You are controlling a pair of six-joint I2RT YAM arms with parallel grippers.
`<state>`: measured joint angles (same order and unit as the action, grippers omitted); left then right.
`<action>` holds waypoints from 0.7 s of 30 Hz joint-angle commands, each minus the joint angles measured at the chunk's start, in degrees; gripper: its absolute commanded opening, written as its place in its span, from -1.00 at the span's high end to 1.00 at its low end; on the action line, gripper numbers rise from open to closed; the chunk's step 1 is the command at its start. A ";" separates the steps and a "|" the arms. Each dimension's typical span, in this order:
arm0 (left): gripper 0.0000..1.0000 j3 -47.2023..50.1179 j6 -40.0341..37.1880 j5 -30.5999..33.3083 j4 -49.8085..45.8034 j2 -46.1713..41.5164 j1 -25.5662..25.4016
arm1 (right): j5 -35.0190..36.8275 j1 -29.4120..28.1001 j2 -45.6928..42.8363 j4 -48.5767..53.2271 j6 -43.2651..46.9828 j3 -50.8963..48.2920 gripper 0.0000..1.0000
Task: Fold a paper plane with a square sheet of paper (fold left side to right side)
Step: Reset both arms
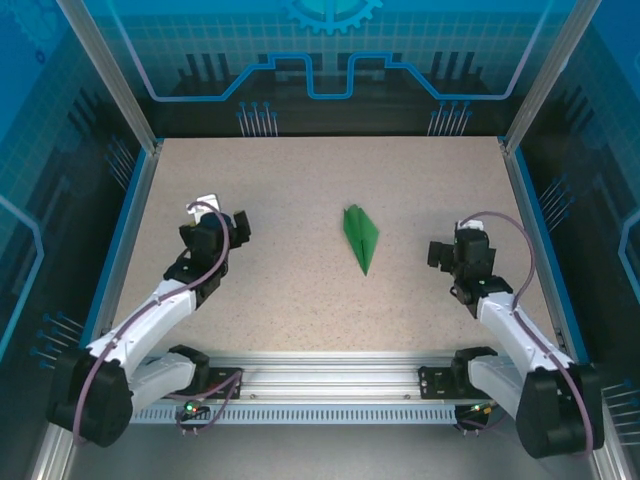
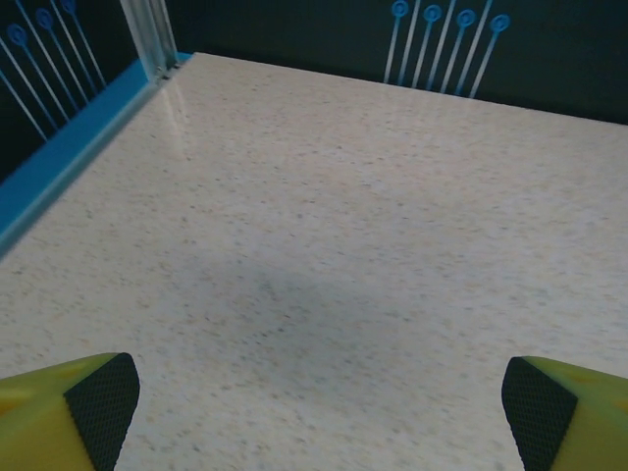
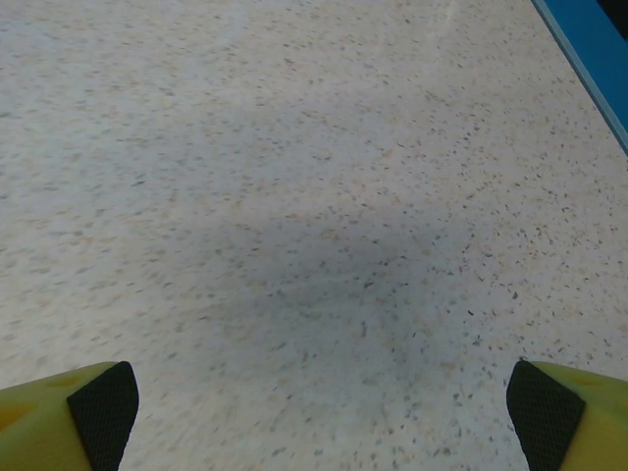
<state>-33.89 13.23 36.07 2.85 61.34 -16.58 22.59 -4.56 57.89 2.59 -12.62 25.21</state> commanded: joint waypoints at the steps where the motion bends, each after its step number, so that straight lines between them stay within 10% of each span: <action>1: -0.97 4.04 -7.79 3.19 9.87 3.15 1.36 | -1.77 1.48 4.32 -19.63 2.25 -1.88 -1.00; 21: -0.97 15.10 -12.73 -28.81 47.04 20.56 15.18 | -16.44 2.54 27.59 -49.41 10.09 -2.84 -1.00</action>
<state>-19.44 1.30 13.17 41.78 79.40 -2.44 10.04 -2.92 84.60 -43.97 -4.58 20.69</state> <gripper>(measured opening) 0.986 0.997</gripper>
